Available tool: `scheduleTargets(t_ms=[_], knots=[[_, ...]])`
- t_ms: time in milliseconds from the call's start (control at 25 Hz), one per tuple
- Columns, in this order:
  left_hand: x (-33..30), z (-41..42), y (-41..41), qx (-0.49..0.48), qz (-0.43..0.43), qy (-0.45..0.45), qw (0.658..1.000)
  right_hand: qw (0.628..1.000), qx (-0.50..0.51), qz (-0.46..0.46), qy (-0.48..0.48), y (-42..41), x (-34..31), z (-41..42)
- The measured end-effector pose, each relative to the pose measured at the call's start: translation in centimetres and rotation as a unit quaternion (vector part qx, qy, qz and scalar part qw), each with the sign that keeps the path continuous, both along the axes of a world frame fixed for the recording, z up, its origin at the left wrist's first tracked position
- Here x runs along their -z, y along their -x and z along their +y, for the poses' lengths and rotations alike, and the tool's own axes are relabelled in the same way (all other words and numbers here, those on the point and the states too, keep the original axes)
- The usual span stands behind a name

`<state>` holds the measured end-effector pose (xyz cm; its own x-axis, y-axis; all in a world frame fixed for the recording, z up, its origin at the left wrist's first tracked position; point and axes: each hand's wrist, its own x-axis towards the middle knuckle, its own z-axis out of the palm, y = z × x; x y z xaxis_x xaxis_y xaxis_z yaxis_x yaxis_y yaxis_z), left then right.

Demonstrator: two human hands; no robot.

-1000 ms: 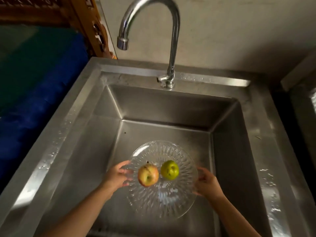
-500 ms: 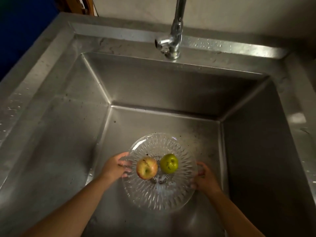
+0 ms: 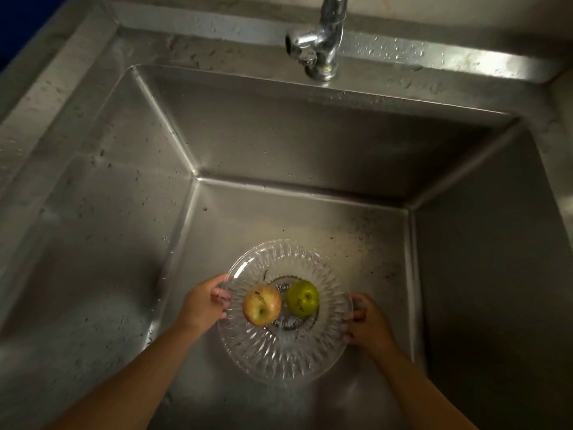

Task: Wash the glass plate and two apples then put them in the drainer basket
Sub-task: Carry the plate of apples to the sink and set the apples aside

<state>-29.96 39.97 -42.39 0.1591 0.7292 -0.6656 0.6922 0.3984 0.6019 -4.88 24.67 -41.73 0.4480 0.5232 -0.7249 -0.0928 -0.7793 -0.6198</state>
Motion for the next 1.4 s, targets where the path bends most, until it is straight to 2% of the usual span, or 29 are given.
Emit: scheduleTargets(t_ms=[160,280,360,440,560,640,840,1040,1200,1400], knots=[[0.0,-0.5,-0.3,0.028,0.014,-0.047,0.998,1.0,-0.013,-0.021,0.012,-0.2,0.3,0.1],[-0.8,-1.4,0.0,0.096,0.042,-0.156,0.982,0.984,-0.066,-0.168,-0.016,-0.1,-0.9,0.1],[-1.8,-2.1,0.4,0.089,-0.004,-0.198,0.976,0.968,-0.117,-0.206,-0.083,0.8,-1.7,0.3],[-2.7,-2.8,0.2,0.129,-0.08,-0.16,0.975,0.956,-0.185,-0.195,-0.118,2.1,-2.0,0.9],[-2.2,-3.4,-0.9,0.194,-0.12,-0.071,0.971,0.954,-0.226,-0.151,-0.122,3.3,-1.3,2.1],[-1.6,-3.6,-1.6,0.171,-0.13,-0.071,0.974,0.964,-0.203,-0.115,-0.124,3.7,-0.7,2.7],[-1.4,-3.8,-2.4,0.107,-0.117,-0.088,0.984,0.972,-0.173,-0.113,-0.115,3.9,-0.8,3.1],[-2.7,-4.5,-2.0,0.002,-0.121,-0.031,0.992,0.983,-0.13,-0.08,-0.106,3.9,-2.7,3.0],[-6.3,-4.4,-1.7,-0.122,-0.205,0.016,0.971,0.98,-0.137,-0.066,-0.131,4.2,-6.5,3.9],[-14.9,-2.1,-1.4,-0.186,-0.273,-0.018,0.944,0.965,-0.134,-0.081,-0.21,5.1,-14.4,7.2]])
